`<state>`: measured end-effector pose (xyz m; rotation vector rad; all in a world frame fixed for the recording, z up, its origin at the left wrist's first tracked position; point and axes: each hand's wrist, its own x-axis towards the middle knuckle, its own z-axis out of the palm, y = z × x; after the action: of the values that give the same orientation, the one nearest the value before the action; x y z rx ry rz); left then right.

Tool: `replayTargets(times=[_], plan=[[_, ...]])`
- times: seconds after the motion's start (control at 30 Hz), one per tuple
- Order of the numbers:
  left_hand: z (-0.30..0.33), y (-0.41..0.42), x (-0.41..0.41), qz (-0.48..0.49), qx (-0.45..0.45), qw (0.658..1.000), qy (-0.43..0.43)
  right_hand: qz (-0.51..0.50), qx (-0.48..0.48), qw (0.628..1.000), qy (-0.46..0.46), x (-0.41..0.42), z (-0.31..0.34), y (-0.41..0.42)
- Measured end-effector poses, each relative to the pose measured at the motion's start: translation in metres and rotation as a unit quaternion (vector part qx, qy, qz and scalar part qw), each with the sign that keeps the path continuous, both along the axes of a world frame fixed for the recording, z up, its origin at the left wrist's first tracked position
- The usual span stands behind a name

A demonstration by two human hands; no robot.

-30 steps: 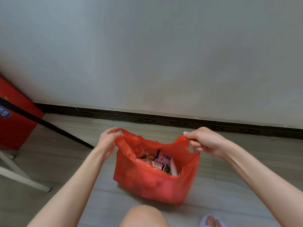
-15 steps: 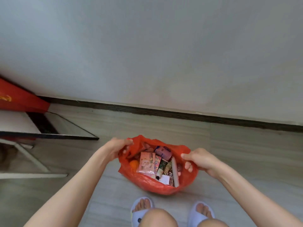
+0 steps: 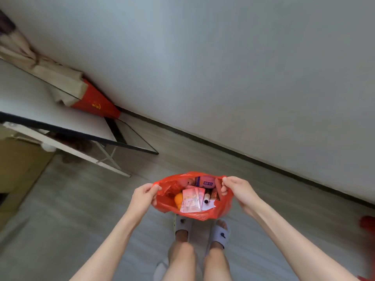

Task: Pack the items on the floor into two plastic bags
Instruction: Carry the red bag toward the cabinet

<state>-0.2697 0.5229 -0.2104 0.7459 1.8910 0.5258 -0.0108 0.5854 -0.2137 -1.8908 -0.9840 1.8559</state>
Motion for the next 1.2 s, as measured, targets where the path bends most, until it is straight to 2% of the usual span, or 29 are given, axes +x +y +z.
replayTargets(times=[0.13,0.27,0.4,0.53,0.67,0.87,1.03,1.2], plan=[[0.082,-0.047,-0.009,0.079,0.044,0.996,-0.012,0.074,0.044,0.995,0.042,-0.021,0.09,-0.015],[0.142,-0.094,-0.023,0.161,0.101,0.982,0.007,0.133,0.095,0.983,0.078,-0.05,0.153,-0.03],[0.181,-0.142,-0.05,0.246,0.155,0.956,0.034,0.232,0.142,0.958,0.09,-0.104,0.195,-0.046],[0.21,-0.186,-0.087,0.314,0.204,0.926,0.052,0.341,0.182,0.917,0.096,-0.178,0.228,-0.068],[0.226,-0.235,-0.143,0.386,0.238,0.89,0.051,0.408,0.209,0.883,0.102,-0.264,0.249,-0.101],[0.227,-0.331,-0.253,0.427,0.247,0.865,0.093,0.432,0.214,0.869,0.113,-0.428,0.259,-0.178],[0.237,-0.419,-0.353,0.433,0.225,0.867,0.103,0.431,0.209,0.873,0.095,-0.55,0.263,-0.241],[0.272,-0.451,-0.448,0.453,0.236,0.849,0.135,0.45,0.212,0.861,0.112,-0.649,0.285,-0.28]])
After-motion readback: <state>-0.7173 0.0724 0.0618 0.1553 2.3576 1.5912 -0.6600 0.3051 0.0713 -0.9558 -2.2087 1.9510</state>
